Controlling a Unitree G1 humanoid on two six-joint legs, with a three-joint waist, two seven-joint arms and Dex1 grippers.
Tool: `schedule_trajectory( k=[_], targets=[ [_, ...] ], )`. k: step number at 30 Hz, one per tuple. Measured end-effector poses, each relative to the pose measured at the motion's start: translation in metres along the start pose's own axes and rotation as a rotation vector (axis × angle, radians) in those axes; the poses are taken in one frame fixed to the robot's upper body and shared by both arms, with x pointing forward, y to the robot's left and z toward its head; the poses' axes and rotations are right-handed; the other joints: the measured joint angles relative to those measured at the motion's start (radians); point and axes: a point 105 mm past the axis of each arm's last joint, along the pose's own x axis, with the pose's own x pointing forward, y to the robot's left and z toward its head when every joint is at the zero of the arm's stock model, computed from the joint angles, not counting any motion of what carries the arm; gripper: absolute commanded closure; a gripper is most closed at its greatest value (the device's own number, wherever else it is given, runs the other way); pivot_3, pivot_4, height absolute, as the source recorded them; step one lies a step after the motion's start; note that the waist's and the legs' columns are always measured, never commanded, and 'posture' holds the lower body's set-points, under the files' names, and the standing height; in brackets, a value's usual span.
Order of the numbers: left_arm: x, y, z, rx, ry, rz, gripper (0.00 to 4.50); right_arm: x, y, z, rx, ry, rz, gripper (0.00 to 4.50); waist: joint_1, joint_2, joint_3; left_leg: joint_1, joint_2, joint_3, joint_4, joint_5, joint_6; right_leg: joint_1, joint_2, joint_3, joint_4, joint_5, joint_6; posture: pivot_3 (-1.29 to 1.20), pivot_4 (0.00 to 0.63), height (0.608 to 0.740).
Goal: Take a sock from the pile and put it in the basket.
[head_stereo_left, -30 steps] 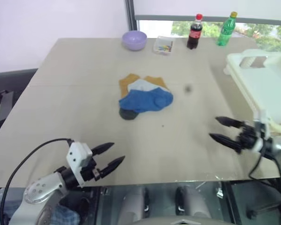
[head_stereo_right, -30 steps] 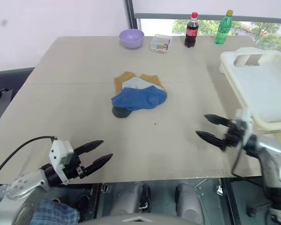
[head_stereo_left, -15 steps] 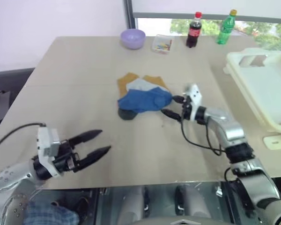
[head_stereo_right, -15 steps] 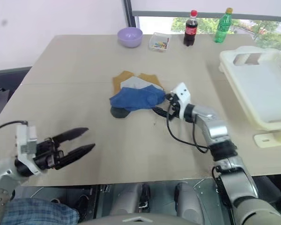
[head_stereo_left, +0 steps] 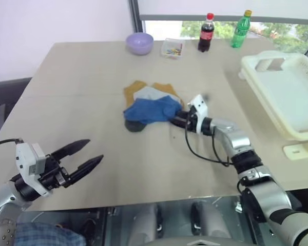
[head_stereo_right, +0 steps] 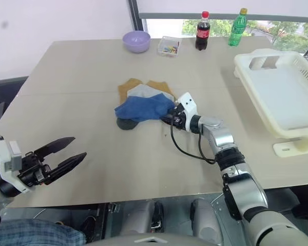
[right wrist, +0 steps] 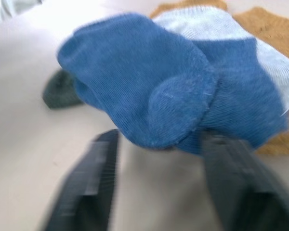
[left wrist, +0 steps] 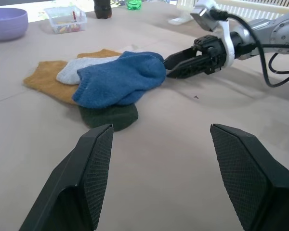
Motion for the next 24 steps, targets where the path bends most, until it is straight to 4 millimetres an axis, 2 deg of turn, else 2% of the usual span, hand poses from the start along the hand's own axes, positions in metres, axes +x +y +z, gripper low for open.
schedule_trajectory(
  k=[2, 12, 17, 21, 24],
  targets=[
    [-0.001, 0.001, -0.001, 0.003, 0.000, 0.004, 1.05, 0.002, 0.002, 0.001, 0.001, -0.005, 0.007, 4.44, -0.002, 0.000, 0.000, 0.001, 0.000, 0.000, 0.000, 0.000, 0.000, 0.000, 0.000, 0.000, 0.001, -0.002, -0.003, 0.00, 0.150, 0.733],
    [-0.003, 0.001, -0.005, 0.004, 0.012, 0.004, 1.05, 0.004, 0.002, -0.002, 0.011, 0.007, 0.006, 4.44, -0.005, 0.000, 0.000, 0.002, 0.000, 0.001, 0.000, 0.000, -0.001, 0.000, 0.000, 0.002, 0.003, -0.002, -0.004, 0.00, 0.150, 0.733],
    [-0.002, 0.005, -0.004, 0.005, 0.004, 0.002, 1.05, -0.002, 0.006, 0.009, 0.035, -0.021, 0.030, 4.44, -0.004, 0.000, 0.000, 0.002, 0.000, 0.001, 0.000, 0.000, -0.001, -0.001, 0.000, 0.002, 0.004, -0.002, -0.004, 0.00, 0.150, 0.733],
    [0.001, 0.004, -0.003, 0.005, 0.004, -0.022, 1.05, -0.022, 0.011, 0.021, 0.100, -0.044, 0.075, 4.44, -0.001, 0.000, 0.000, 0.002, 0.000, 0.001, 0.000, 0.000, -0.001, -0.001, -0.002, 0.002, 0.004, -0.002, -0.005, 0.00, 0.150, 0.733],
    [0.005, 0.004, -0.003, -0.002, 0.000, -0.039, 1.05, -0.048, 0.016, 0.015, 0.148, 0.009, 0.119, 4.44, 0.004, 0.000, 0.000, 0.002, -0.001, 0.001, 0.000, 0.000, -0.001, 0.000, -0.003, 0.001, 0.003, -0.002, -0.005, 0.00, 0.150, 0.733]
  ],
)
